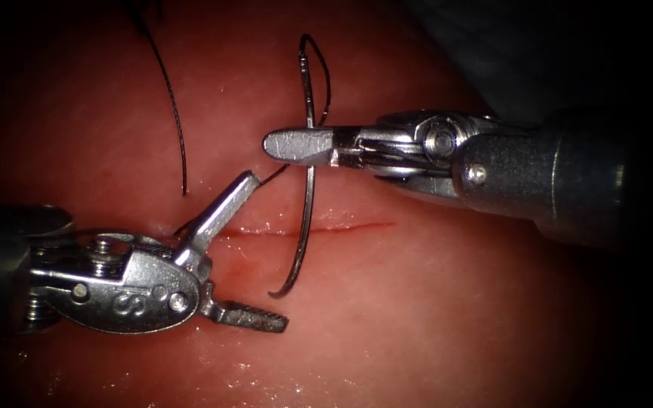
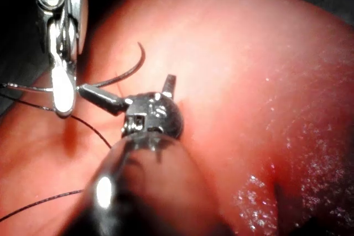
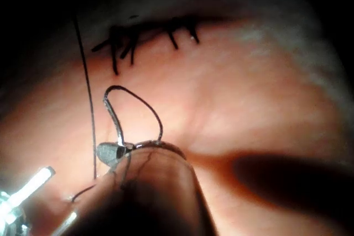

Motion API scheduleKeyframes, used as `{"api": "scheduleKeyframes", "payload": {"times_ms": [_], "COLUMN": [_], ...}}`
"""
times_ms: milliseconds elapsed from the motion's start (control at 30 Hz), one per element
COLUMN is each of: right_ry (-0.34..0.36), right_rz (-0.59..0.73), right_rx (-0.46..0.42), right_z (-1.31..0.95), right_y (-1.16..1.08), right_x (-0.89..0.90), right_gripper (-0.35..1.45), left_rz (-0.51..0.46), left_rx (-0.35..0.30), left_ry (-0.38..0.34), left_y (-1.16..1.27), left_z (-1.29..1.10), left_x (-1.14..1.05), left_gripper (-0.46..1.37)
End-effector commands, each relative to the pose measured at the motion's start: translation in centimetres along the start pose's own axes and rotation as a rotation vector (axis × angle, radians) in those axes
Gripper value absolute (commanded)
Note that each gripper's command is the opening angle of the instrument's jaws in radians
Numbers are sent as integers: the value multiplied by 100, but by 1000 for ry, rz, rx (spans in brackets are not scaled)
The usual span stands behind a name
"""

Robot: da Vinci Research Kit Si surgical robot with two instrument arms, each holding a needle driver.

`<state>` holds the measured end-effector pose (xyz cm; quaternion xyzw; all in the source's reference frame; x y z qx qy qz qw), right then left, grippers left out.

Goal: Wound Closure
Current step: Hand over the needle from the left to the right gripper

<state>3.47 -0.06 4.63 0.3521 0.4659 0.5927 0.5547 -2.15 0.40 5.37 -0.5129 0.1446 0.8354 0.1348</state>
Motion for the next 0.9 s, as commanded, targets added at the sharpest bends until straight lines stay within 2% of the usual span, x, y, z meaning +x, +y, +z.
{"api": "scheduleKeyframes", "payload": {"times_ms": [33,400,900], "right_ry": [1,12,13], "right_rz": [-13,-134,-151], "right_rx": [4,28,31], "right_z": [-1,-2,-3], "right_y": [0,-2,-3], "right_x": [-1,-1,-1], "right_gripper": [-35,-35,-35], "left_rz": [-8,-129,-138], "left_rx": [-6,-47,-56], "left_ry": [-4,-40,-49], "left_y": [0,-7,-7], "left_z": [-2,-25,-26], "left_x": [-1,-11,-12], "left_gripper": [99,84,80]}}
